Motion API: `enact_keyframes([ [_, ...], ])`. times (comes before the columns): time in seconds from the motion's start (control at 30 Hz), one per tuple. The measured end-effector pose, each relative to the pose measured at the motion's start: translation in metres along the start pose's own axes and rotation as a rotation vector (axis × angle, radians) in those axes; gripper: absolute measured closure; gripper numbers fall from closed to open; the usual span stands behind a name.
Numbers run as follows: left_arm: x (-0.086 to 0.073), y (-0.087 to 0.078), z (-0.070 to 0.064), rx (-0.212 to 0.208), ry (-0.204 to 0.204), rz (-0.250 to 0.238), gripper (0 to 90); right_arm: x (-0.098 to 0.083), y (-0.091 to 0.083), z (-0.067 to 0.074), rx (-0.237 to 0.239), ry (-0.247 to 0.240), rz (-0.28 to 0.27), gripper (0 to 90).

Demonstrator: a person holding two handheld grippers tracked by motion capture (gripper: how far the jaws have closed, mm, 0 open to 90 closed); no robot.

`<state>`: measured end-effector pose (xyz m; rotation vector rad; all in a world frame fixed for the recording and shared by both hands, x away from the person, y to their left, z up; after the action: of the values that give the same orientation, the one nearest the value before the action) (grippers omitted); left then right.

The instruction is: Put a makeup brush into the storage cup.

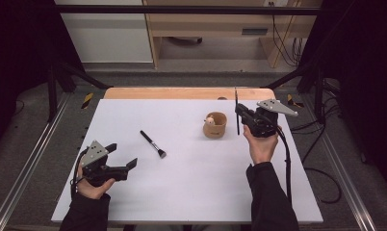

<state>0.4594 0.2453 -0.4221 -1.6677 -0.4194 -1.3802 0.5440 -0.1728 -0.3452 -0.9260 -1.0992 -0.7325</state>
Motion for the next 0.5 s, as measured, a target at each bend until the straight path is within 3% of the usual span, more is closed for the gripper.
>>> enact_keyframes([
  [0.5, -0.001, 0.000, 0.001, -0.001, -0.005, -0.002, 6.9, 0.012, 0.019, 0.000, -0.014, 0.007, -0.039, 85.7],
])
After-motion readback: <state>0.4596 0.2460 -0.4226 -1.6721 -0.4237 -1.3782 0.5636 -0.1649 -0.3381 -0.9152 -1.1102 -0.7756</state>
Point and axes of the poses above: each handheld gripper's, and its own axes: y roughly forward along the jaws, x roughly out of its top, z roughly to its left, the point moved 4 cm from there along y, roughly forward along the jaws, and after that the axes turned 2 degrees about y, right-handed, at the moved point
